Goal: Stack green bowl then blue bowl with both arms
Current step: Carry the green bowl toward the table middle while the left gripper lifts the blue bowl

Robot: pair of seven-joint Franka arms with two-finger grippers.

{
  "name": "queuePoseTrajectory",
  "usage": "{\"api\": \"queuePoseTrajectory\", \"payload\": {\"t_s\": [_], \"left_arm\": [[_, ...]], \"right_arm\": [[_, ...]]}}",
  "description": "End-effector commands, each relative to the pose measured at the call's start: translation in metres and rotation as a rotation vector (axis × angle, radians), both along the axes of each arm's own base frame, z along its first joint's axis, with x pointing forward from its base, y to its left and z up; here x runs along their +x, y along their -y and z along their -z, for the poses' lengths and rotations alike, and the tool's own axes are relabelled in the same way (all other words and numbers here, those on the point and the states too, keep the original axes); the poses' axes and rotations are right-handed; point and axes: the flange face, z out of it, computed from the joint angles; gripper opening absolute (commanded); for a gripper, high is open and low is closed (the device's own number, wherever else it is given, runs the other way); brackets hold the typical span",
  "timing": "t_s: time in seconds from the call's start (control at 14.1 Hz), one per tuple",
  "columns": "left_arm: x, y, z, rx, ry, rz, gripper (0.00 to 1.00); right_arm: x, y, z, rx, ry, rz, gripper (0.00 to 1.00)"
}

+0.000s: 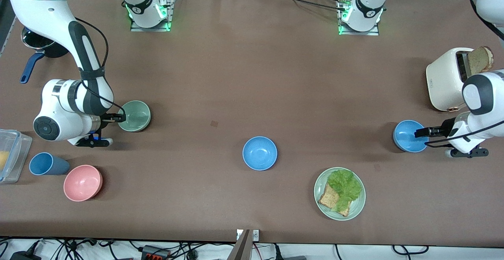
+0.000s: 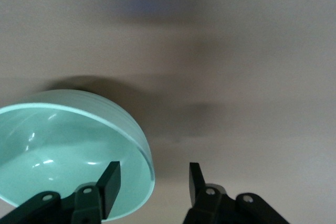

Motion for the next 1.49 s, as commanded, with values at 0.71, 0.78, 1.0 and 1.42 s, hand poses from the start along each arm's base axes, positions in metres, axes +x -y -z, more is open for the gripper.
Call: {"api": "queuePoseTrajectory", "payload": {"t_s": [0.71, 0.78, 1.0, 1.42], "left_arm": [[-0.034, -0.028, 0.065, 0.002, 0.047, 0.082, 1.0], [-0.035, -0.031, 0.069, 0.002, 0.054, 0.084, 1.0], [-0.036, -0.034, 0.069, 0.001, 0.053, 0.09, 0.72], [-0.032, -0.034, 0.063, 0.002, 0.06, 0.092, 0.05]], "right_arm": [[0.009, -0.027, -0.007, 0.064, 0.031, -0.007, 0.0], [0.016, -0.051, -0.027, 0.086, 0.059, -0.044, 0.0], [0.019, -0.137, -0.067, 0.148, 0.046, -0.147, 0.0], [-0.016, -0.32, -0.072, 0.192, 0.067, -0.077, 0.0]]}}
